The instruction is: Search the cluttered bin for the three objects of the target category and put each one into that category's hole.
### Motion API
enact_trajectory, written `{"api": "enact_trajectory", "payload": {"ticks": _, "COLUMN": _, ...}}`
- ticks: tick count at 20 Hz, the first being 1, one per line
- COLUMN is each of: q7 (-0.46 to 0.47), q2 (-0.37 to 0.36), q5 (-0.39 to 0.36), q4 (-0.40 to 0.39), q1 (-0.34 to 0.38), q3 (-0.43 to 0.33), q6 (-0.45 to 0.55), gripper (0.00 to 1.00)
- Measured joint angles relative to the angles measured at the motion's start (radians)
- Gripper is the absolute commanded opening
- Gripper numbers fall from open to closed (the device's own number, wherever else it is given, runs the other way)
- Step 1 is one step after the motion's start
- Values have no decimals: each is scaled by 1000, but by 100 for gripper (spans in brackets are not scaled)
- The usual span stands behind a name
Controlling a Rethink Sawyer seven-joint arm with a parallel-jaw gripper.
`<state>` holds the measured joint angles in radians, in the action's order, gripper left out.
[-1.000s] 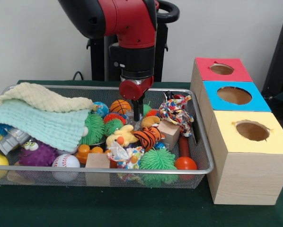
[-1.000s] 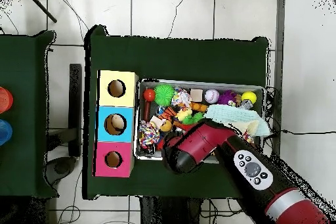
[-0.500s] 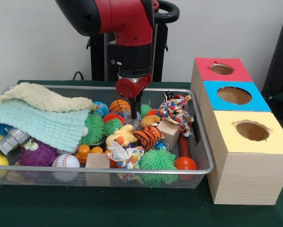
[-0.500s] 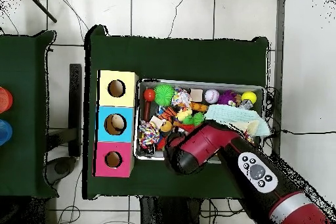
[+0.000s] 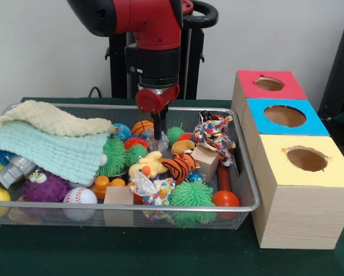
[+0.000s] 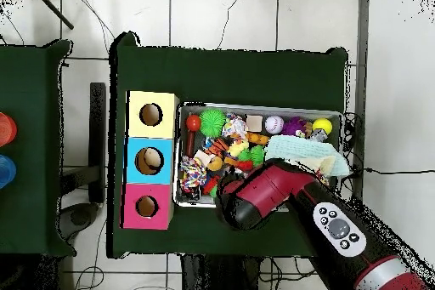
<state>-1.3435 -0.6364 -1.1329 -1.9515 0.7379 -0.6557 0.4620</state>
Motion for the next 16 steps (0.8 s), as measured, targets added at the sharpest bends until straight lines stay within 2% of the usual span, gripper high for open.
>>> {"api": "enact_trajectory", "payload": {"ticks": 6, "q7": 0, "q2": -22, "q5": 19, "q4": -11, "q1": 9, "q3": 0, "q6": 0, "gripper": 0}}
{"api": "enact_trajectory", "payload": {"ticks": 16, "q7": 0, "q2": -88, "q5": 95, "q4": -39, "q1": 26, "q3": 0, "q6": 0, "gripper": 0}}
